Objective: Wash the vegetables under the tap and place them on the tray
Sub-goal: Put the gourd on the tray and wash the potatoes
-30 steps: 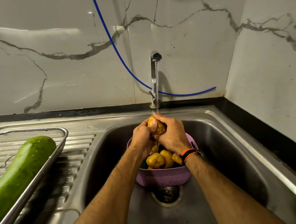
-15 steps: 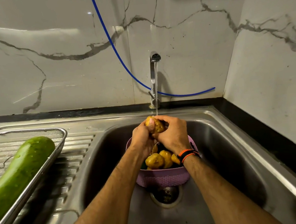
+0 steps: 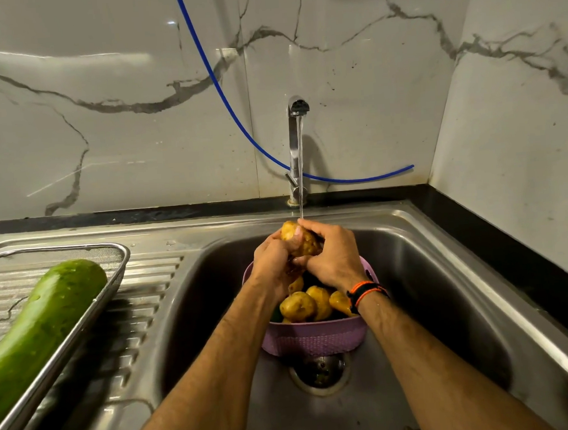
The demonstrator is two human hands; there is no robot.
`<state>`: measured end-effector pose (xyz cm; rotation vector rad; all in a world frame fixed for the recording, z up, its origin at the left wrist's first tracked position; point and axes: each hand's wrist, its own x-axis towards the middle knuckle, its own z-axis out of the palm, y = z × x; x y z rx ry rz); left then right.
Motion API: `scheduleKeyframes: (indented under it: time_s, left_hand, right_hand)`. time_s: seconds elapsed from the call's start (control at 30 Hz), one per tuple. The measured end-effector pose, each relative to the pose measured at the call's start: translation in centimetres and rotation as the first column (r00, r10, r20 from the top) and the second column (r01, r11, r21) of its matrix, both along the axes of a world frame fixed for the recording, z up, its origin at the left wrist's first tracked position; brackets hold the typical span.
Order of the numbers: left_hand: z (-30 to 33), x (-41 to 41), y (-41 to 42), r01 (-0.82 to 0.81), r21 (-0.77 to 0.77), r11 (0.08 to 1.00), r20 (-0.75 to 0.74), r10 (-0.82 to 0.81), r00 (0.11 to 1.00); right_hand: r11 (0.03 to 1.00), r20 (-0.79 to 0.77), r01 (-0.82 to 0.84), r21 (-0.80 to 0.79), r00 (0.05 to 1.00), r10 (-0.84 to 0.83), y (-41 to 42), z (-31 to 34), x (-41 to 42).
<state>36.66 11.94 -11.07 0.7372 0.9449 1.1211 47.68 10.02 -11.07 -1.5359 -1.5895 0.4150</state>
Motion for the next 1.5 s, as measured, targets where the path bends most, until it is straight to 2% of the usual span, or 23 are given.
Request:
scheduleKeyframes:
  time_s: [0.17,0.27,0.37,0.5,0.73,0.9,1.03,1.13,1.2,1.27,1.37,1.5]
  left_hand:
    - [-0.1,-0.3,0.3,-0.095,-0.046,0.994,0.075,0.098,0.992]
    - [0.0,-0.1,0.2,-0.173,-0.044,0.984,0.114,0.177,0.978]
    - [-0.3,0.1,0.1,-0.139,-0.012,0.990,0.107,0.140,0.984]
    - [0.1,0.3,-0.1,-0.034,-0.009,0.999,0.125,0.035,0.992]
    - [0.4,1.2,-0.4,-0.218,0.025,0.976,0.131,0.213,0.968]
    - [0.2,0.9,-0.5,-0.208,0.039,0.977,0.126,0.202,0.971]
    - [0.2,1.4,-0.4,-0.275,0.030,0.961,0.125,0.269,0.955]
    - [0.1,1.2,-0.4,-0.234,0.016,0.972,0.156,0.229,0.961]
    - [0.0,1.0,-0.4,-0.219,0.049,0.974,0.117,0.213,0.970]
    - [-0.1,1.2,-0.4,-0.260,0.073,0.963,0.077,0.254,0.964]
    - [-0.2,1.3,-0.2,-0.275,0.095,0.957,0.058,0.270,0.961]
    - [0.3,0.8,-0.2,-0.145,0.036,0.989,0.182,0.136,0.974]
  right_hand:
    - [0.991,-0.049,0.098,0.090,0.994,-0.094,0.2,-0.5,-0.5]
    - [0.999,-0.020,0.034,0.018,0.999,-0.034,0.2,-0.3,-0.9]
    - [0.996,0.061,-0.025,-0.080,0.998,0.029,0.0,0.1,-1.4]
    - [1.000,0.011,0.006,-0.028,1.000,-0.005,-0.2,0.4,-1.1]
    - [0.987,-0.094,0.136,0.089,0.987,-0.128,-0.2,0.1,-1.8]
    - [1.000,0.012,0.003,-0.016,1.000,-0.003,-0.3,0.5,-1.3]
    - [0.988,-0.091,0.122,0.090,0.989,-0.114,-0.4,0.2,-1.7]
    - [0.996,-0.070,0.080,0.042,0.995,-0.077,-0.4,0.4,-1.6]
    - [0.999,-0.016,0.021,-0.027,1.000,-0.021,-0.3,0.4,-1.3]
    - [0.999,-0.012,0.041,-0.014,0.999,-0.041,-0.2,0.3,-1.3]
    - [0.988,-0.064,0.134,0.080,0.990,-0.129,-0.5,0.3,-1.8]
    - [0.990,-0.194,0.113,0.087,0.976,-0.094,-0.4,0.4,-1.4]
